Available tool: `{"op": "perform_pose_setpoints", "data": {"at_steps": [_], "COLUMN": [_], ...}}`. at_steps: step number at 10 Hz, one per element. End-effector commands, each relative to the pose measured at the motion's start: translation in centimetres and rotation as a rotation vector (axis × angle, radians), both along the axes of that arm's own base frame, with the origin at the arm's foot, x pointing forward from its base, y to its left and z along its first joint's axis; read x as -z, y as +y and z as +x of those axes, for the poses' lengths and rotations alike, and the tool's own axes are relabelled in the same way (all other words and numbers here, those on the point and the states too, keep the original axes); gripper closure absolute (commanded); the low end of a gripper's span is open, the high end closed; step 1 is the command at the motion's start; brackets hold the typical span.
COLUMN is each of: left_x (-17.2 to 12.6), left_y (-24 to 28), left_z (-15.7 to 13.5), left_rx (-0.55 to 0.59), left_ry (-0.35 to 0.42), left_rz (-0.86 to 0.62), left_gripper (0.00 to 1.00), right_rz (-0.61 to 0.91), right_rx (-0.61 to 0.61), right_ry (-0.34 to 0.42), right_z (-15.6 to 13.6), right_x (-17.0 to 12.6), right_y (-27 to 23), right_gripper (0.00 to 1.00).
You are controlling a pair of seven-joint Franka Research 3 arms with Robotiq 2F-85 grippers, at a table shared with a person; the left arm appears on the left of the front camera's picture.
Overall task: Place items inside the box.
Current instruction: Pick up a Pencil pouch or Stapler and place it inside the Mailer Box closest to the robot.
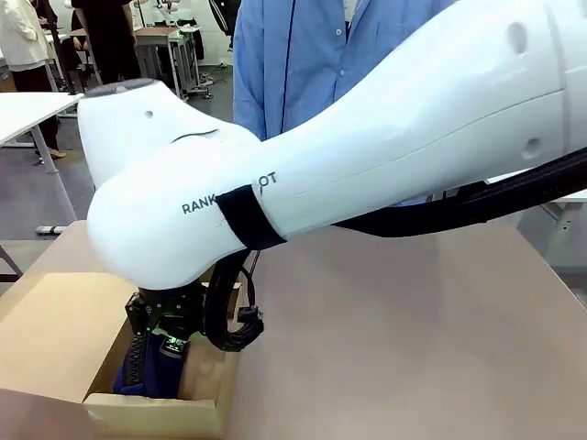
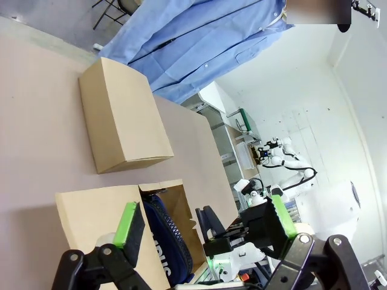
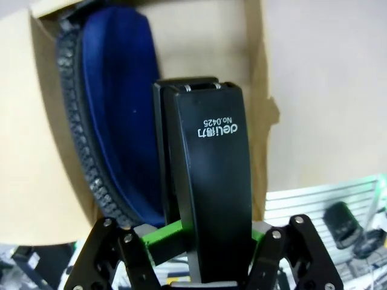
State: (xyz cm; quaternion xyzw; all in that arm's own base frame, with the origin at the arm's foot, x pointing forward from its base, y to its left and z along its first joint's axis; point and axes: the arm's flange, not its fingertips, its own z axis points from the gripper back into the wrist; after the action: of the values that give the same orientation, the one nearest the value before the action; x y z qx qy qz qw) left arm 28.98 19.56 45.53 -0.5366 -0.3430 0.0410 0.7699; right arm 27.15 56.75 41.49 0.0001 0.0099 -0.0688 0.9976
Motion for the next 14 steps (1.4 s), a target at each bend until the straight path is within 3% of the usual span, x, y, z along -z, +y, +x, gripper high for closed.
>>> {"op": "perform_pose_setpoints", "data": {"at_steps": [1,5,6,7,8,9,11,12,13,14], "left_x": [-0.1,-0.1,-0.1,-0.1,-0.1,-0.1,-0.1,-0.1,-0.1,-0.1], "left_y": [-0.1,-0.1,-0.1,-0.1,-0.1,-0.1,-0.1,-0.1,-0.1,-0.1], "left_z": [0.1,0.1,0.1,0.1,0.1,0.1,0.1,0.1,0.1,0.1], "left_rx": [-0.003,-0.003,-0.003,-0.003,-0.003,-0.003,-0.003,-0.003,-0.003,-0.003], "left_ry": [-0.033,-0.033,-0.033,-0.033,-0.033,-0.033,-0.033,-0.033,-0.033,-0.033], "left_rz": [-0.010,-0.010,-0.010,-0.010,-0.010,-0.010,-0.010,-0.010,-0.010,-0.010], "left_gripper": [0.00,0.00,0.00,0.00,0.00,0.00,0.00,0.00,0.00,0.00], "right_rz": [0.015,-0.021,-0.026,-0.024,-0.022,-0.024,-0.016,-0.012,-0.013,-0.011], "right_rx": [-0.026,-0.025,-0.030,-0.044,-0.044,-0.045,-0.039,-0.035,-0.035,-0.033], "right_ry": [-0.007,0.005,0.016,0.021,0.026,0.028,0.024,0.026,0.028,0.031], "right_z": [-1.6,-0.1,0.1,0.3,0.4,0.5,0.5,0.6,0.6,0.6], "right_x": [-2.3,0.1,0.2,0.4,0.5,0.5,0.5,0.6,0.6,0.6], "right_y": [-1.6,0.3,0.4,0.5,0.5,0.4,0.3,0.3,0.2,0.1], "right_gripper": [1.00,1.00,0.91,0.42,0.33,0.00,0.00,0.11,0.02,0.00]}}
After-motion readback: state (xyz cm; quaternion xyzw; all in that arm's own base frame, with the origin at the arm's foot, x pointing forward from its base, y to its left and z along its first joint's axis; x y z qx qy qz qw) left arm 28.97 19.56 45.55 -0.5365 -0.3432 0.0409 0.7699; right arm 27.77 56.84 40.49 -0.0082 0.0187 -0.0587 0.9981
